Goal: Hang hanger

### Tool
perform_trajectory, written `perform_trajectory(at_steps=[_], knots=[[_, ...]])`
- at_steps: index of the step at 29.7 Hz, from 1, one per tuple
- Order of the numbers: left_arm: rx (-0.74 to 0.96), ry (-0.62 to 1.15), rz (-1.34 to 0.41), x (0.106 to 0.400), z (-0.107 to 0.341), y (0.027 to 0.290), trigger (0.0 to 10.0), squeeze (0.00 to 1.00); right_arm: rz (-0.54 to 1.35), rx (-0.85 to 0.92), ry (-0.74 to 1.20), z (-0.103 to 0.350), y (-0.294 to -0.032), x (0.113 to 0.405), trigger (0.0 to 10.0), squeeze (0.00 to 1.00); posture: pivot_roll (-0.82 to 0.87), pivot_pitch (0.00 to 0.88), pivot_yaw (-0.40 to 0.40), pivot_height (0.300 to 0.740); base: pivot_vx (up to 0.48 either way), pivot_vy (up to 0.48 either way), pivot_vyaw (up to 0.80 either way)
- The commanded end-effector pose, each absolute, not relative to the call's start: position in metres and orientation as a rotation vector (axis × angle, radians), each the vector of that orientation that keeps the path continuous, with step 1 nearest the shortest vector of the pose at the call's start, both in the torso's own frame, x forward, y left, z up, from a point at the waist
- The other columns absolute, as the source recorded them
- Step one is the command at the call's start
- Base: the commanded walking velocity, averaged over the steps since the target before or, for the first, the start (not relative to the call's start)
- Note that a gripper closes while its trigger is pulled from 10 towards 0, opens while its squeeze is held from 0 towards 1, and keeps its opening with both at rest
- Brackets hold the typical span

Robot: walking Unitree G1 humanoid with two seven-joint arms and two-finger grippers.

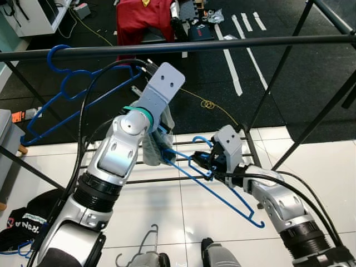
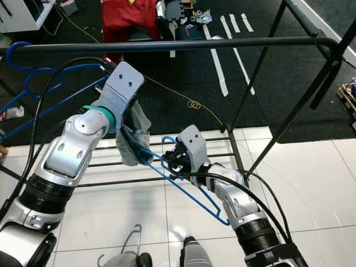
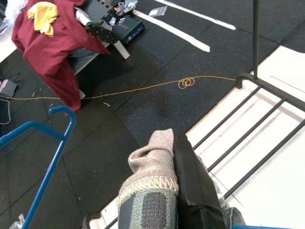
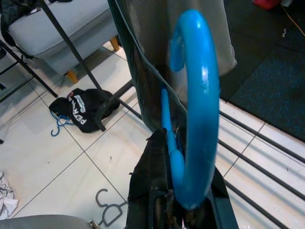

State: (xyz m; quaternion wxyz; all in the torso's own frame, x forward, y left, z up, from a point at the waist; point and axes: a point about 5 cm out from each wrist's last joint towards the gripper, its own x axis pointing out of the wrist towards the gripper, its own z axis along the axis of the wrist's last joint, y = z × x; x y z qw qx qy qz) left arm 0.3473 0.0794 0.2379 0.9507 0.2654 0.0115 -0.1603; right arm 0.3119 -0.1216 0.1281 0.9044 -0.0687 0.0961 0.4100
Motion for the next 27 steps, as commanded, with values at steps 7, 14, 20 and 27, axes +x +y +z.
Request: perform_trajectory(at_steps=[7,14,20,27], knots=[[0.550,0.038,-0.333,0.345,0.238,0.075,10.0,0.00,0.841,-0.169,0.218,0.126,-0.118,0.318,10.0,0.00,-0.05,0.145,0.105,0.740,0.000,0.000,0.00],[0.540,0.045,-0.342,0.342,0.240,0.068,10.0,0.00,0.836,-0.129,0.261,0.118,-0.110,0.327,10.0,0.00,-0.04,0.150,0.102,0.740,0.000,0.000,0.00],[0.538,0.048,-0.338,0.342,0.242,0.066,10.0,0.00,0.847,-0.121,0.297,0.112,-0.107,0.328,10.0,0.00,-0.04,0.152,0.102,0.740,0.000,0.000,0.00],[0.509,0.064,-0.365,0.331,0.256,0.061,10.0,0.00,0.817,-0.140,0.346,0.098,-0.108,0.332,10.0,0.00,-0.03,0.146,0.090,0.740,0.000,0.000,0.00]])
